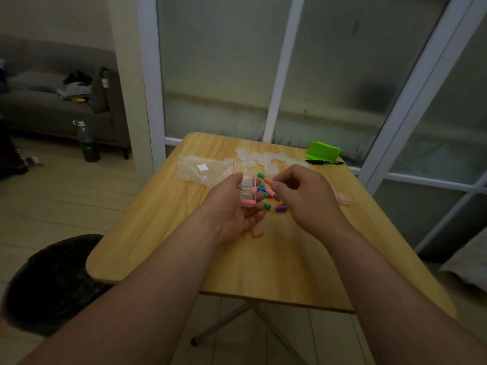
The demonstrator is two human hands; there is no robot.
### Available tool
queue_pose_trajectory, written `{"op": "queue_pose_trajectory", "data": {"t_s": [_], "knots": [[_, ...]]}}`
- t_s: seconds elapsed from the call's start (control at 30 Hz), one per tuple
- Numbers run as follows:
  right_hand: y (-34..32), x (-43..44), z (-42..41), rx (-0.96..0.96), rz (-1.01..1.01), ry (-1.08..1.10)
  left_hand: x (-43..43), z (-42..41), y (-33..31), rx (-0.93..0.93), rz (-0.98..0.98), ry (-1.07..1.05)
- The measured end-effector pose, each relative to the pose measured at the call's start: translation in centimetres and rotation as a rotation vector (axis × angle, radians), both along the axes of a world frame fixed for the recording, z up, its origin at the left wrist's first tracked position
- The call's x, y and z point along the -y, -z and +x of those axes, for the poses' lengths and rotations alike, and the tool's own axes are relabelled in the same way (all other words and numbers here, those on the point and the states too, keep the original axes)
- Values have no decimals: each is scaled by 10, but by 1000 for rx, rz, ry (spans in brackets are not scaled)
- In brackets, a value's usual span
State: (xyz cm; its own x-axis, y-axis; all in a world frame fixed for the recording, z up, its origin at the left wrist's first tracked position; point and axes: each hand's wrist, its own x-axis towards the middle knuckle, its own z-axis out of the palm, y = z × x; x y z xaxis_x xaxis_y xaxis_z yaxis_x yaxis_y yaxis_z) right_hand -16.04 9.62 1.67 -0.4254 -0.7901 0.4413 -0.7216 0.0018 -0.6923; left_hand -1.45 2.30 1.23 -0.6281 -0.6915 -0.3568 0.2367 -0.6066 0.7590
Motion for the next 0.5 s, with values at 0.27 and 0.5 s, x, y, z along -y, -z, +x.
{"op": "queue_pose_trajectory", "data": {"t_s": [0.27,0.5], "knots": [[-5,-2,19,-339,113,-82,-5,2,-2,-19,-15,53],[-1,0,21,-353,149,-79,-2,2,1,-24,-23,54]]}}
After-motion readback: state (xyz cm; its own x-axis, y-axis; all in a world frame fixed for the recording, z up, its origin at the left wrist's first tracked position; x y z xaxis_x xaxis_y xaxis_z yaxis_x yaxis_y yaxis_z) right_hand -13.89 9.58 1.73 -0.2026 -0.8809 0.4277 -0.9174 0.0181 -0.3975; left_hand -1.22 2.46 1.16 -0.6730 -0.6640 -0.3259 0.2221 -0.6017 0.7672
